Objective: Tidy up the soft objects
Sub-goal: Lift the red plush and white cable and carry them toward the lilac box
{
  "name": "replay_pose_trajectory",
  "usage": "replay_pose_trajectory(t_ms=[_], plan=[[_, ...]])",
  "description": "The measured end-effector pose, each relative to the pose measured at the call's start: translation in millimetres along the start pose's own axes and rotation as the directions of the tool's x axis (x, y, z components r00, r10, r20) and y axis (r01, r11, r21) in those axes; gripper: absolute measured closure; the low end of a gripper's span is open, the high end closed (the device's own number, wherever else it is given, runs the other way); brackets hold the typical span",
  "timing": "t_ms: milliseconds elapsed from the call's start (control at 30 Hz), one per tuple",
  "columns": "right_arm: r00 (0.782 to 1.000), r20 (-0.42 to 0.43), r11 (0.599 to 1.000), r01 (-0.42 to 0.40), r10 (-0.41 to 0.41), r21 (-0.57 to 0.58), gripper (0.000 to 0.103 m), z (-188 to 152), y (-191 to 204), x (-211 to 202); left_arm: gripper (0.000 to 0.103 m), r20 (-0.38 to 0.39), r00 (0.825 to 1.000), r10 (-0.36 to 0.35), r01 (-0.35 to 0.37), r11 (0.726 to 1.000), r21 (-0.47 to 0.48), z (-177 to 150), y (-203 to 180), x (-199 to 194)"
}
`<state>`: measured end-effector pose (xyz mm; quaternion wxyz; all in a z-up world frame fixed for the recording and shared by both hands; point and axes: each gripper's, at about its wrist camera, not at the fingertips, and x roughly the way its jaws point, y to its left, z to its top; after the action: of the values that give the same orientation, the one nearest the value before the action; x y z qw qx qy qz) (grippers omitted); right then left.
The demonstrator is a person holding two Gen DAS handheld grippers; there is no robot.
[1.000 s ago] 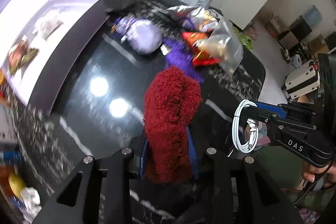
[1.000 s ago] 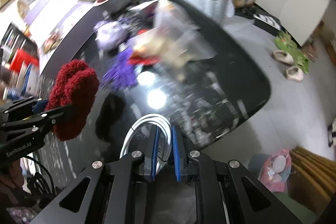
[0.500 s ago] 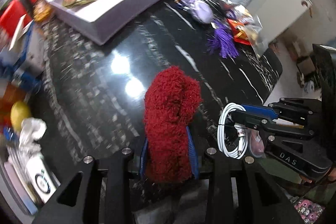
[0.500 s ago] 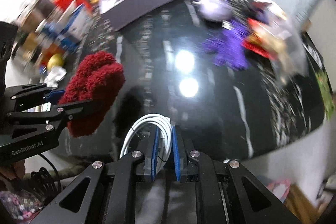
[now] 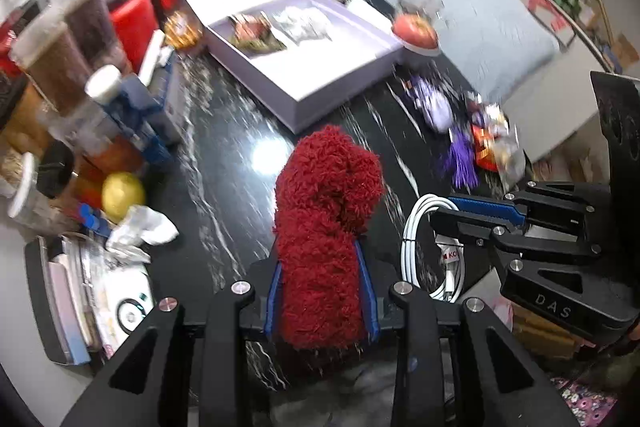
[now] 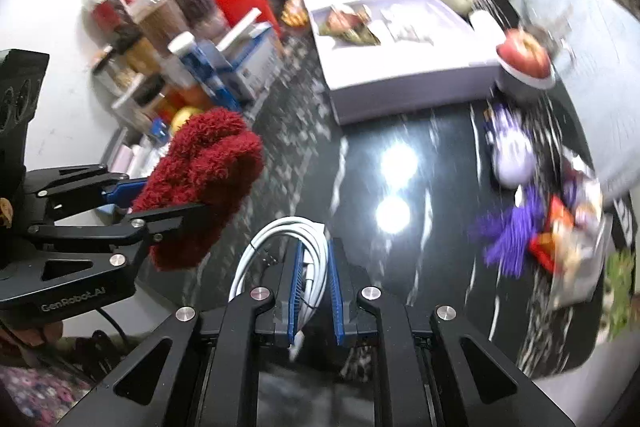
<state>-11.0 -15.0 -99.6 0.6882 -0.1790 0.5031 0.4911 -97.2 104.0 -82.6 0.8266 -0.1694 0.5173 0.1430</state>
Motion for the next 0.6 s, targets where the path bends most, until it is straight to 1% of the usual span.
replay_pose_trajectory(t_ms=[167,300,600], plan=[[0.998,0.065,0.998,0.001,0.003,-0.063,0.090,34,12,-19,0.071,0.078,0.997,0.023,-0.021,0.999,-0.026,25,10,-25],[0.993,0.116,0.996,0.002,0.009,-0.092,0.090,63,12,-35,0.071,0.127,0.992,0.025,-0.021,0.999,-0.036,47,15,-40],[0.974,0.225,0.990,0.026,0.006,-0.137,0.090,128,4,-66,0.071,0.245,0.969,0.034,-0.030,0.999,-0.022,112,20,-69]])
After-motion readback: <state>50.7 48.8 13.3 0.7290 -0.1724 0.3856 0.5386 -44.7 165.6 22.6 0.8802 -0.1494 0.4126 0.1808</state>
